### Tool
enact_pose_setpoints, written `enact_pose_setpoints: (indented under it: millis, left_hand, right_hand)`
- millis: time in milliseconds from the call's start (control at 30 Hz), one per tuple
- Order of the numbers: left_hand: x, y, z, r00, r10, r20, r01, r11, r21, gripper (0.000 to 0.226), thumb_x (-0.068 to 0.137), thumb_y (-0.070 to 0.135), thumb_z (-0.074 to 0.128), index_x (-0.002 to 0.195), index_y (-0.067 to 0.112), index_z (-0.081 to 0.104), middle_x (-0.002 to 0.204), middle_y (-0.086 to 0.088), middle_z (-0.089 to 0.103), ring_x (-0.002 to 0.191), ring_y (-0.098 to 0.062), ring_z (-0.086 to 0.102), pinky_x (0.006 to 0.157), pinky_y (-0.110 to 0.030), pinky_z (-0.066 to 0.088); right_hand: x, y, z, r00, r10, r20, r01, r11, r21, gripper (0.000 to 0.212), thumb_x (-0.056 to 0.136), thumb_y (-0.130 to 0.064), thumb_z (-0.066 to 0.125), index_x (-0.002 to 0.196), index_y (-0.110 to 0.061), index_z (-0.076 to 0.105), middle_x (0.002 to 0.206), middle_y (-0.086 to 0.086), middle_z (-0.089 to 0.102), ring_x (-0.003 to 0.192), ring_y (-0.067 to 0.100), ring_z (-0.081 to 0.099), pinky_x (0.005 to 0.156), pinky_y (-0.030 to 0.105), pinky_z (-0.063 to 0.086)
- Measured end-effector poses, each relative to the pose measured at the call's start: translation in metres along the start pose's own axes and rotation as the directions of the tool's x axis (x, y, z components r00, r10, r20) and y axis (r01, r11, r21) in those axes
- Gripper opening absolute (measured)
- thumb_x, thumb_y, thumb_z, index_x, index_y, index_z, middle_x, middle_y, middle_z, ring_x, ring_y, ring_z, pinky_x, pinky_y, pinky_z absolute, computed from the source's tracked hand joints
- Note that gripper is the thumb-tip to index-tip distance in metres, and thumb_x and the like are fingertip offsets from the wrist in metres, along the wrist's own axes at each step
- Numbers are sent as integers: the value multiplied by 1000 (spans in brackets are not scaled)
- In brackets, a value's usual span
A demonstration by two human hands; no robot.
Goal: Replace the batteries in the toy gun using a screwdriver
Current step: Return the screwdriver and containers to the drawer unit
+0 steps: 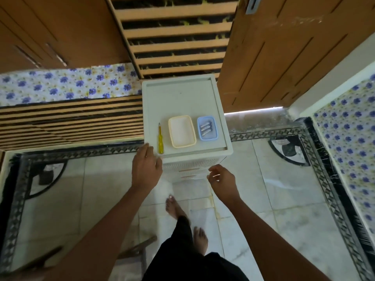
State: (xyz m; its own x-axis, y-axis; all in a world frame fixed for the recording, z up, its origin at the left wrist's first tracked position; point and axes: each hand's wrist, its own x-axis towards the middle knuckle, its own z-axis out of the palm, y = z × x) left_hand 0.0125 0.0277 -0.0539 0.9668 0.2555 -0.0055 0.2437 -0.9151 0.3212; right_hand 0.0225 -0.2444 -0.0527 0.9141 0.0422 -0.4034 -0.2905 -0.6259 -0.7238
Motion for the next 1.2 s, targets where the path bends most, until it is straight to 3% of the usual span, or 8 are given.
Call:
enact_pose_setpoints:
  millis: [200,400,500,600,800,900,1033,1200]
  left_hand:
    - [-22,-27,23,983,183,-9,-181,976,123,64,99,21,72,148,-11,49,161,-29,41,151,-42,40,124,-50,30]
    - [-17,-41,25,929,348,-123,-310,917,252,49,103,19,62,139,-13,58,149,-32,54,140,-44,55,116,-54,44]
    - [-17,-50,32,877,436,-205,-360,875,324,48,105,21,54,137,-14,60,145,-32,58,136,-42,59,112,-53,50]
    - [-19,-51,41,875,407,-264,-331,899,288,46,105,18,55,139,-13,58,148,-31,56,139,-40,56,112,-53,51]
    - [-22,-44,49,900,308,-310,-269,949,161,45,106,18,54,141,-11,58,151,-28,55,143,-40,53,110,-54,52]
    - [-22,-44,48,918,289,-271,-262,956,134,48,106,21,50,142,-10,57,154,-27,52,145,-39,50,112,-55,51]
    - [-22,-43,46,940,259,-223,-239,964,113,52,106,24,44,144,-10,56,157,-25,49,149,-37,46,116,-51,47]
    - [-22,-40,44,962,217,-164,-204,975,88,48,104,16,60,144,-10,55,158,-26,47,150,-37,43,117,-49,45]
  right_hand:
    - [7,40,37,976,-31,214,48,996,-74,28,94,-9,71,122,-9,68,115,9,71,98,23,68,97,38,57]
    - [33,75,82,921,-45,386,172,938,-302,48,98,-21,69,144,-8,57,149,10,58,138,27,54,117,33,40]
    - [56,83,105,882,-75,465,282,874,-395,58,101,-24,65,154,-11,45,166,10,36,151,32,39,123,42,35]
    - [78,89,127,863,-66,500,350,792,-500,66,100,-25,64,159,-15,36,174,9,13,153,38,33,118,53,41]
    - [83,97,140,896,2,443,306,720,-623,79,98,-22,64,164,-25,21,175,-2,1,161,37,-5,116,66,34]
    - [72,98,136,925,-55,377,300,714,-632,81,94,-19,68,162,-22,24,171,1,18,158,33,12,112,62,41]
    - [40,98,126,933,-125,338,325,697,-639,61,90,-13,69,147,-12,47,153,6,47,144,31,37,104,51,48]
    - [-28,109,106,918,-248,310,397,601,-694,49,62,-13,93,105,-12,69,114,9,63,102,34,60,78,45,54]
